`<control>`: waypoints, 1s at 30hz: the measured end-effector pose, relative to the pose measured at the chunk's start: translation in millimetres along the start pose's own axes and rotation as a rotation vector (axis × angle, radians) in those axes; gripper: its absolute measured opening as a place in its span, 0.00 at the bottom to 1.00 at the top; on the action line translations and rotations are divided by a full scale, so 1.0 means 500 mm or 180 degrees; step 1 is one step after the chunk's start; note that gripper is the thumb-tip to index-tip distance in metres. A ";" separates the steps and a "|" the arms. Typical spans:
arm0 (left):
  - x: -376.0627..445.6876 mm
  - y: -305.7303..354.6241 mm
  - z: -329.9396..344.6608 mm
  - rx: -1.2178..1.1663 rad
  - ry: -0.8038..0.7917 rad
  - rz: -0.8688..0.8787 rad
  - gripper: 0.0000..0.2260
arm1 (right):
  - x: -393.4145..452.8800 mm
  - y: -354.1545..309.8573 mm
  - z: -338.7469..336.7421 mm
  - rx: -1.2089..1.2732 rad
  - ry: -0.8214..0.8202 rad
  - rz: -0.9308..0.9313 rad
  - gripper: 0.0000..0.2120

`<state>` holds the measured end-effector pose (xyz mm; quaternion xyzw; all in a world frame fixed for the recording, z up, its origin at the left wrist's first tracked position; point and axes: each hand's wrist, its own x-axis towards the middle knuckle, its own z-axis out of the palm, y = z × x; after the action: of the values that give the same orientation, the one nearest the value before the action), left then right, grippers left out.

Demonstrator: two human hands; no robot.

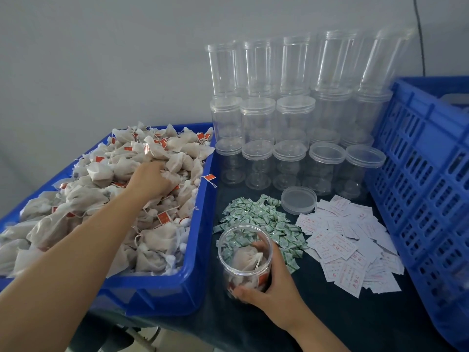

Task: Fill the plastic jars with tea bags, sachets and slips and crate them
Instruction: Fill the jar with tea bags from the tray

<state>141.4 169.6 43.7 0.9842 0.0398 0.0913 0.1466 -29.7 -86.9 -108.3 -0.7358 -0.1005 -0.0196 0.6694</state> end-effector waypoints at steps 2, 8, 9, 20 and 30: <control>-0.009 -0.003 -0.001 0.0212 -0.0123 0.0064 0.18 | 0.000 0.000 0.000 -0.0003 0.0000 0.0008 0.49; -0.032 -0.002 -0.005 0.0477 -0.0173 0.0305 0.19 | -0.001 -0.006 0.000 0.0067 -0.0026 0.0032 0.48; -0.036 -0.002 -0.006 0.0487 -0.0177 0.0354 0.19 | -0.001 -0.006 0.000 0.0080 -0.0033 0.0043 0.49; -0.075 -0.010 -0.022 0.0258 0.0306 0.0534 0.12 | 0.000 -0.007 0.000 0.0131 -0.0056 0.0071 0.50; -0.112 -0.014 -0.048 -0.0203 0.0542 0.0736 0.11 | 0.001 -0.007 0.000 0.0123 -0.0053 0.0061 0.50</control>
<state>81.4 177.2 54.9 0.9657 -0.0645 0.1920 0.1625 -30.1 -86.7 -104.7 -0.7238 -0.0993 -0.0051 0.6828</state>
